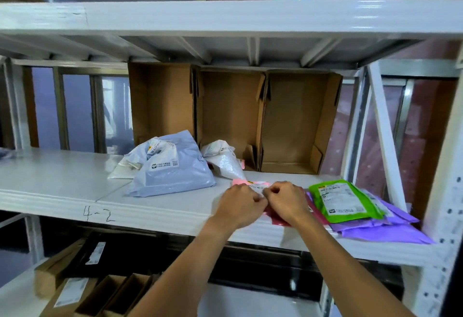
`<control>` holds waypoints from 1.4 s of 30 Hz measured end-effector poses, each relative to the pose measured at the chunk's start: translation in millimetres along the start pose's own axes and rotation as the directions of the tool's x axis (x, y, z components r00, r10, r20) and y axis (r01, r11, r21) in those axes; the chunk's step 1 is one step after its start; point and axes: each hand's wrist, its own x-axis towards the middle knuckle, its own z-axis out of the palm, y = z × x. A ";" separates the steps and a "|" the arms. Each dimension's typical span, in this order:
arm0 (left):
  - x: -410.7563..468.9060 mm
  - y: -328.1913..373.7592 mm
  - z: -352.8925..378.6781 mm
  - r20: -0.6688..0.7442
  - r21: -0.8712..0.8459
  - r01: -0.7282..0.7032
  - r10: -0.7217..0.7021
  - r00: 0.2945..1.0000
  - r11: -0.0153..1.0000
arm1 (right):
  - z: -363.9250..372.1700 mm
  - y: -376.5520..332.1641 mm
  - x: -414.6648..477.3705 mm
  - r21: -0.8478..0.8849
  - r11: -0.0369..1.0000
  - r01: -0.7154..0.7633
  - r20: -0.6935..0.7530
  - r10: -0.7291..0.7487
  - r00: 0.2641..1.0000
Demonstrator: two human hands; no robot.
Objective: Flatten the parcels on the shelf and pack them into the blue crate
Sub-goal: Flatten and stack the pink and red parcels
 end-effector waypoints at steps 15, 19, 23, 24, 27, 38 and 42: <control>48.3 -28.2 9.2 0.384 0.038 -0.232 0.200 0.902 0.972 | 5.5 -1.5 7.0 -0.037 0.998 0.045 0.072 -0.042 0.997; 47.7 -29.3 5.5 0.473 0.070 -0.328 0.258 0.842 0.942 | 5.0 -0.5 9.0 0.110 0.994 -0.018 0.120 0.004 0.993; 45.0 -30.9 -0.7 0.512 0.088 -0.310 0.224 0.829 0.947 | 1.6 0.9 13.1 0.268 0.950 -0.159 0.304 0.073 0.950; 44.5 -30.5 -1.9 0.518 0.089 -0.307 0.219 0.827 0.947 | -0.1 0.2 15.5 0.268 0.946 -0.181 0.353 0.078 0.932; 44.8 -32.3 -2.1 0.499 0.076 -0.261 0.190 0.846 0.962 | -9.6 0.7 21.3 0.084 0.990 -0.117 0.441 0.068 0.895; 58.2 -42.5 16.5 0.525 0.146 -0.158 0.058 0.849 0.977 | -3.2 23.8 30.0 -0.101 0.995 -0.008 0.511 0.059 0.858; 58.0 -36.0 12.3 0.543 0.156 -0.179 0.067 0.837 0.971 | 1.1 29.2 35.3 -0.129 0.992 -0.020 0.509 0.083 0.857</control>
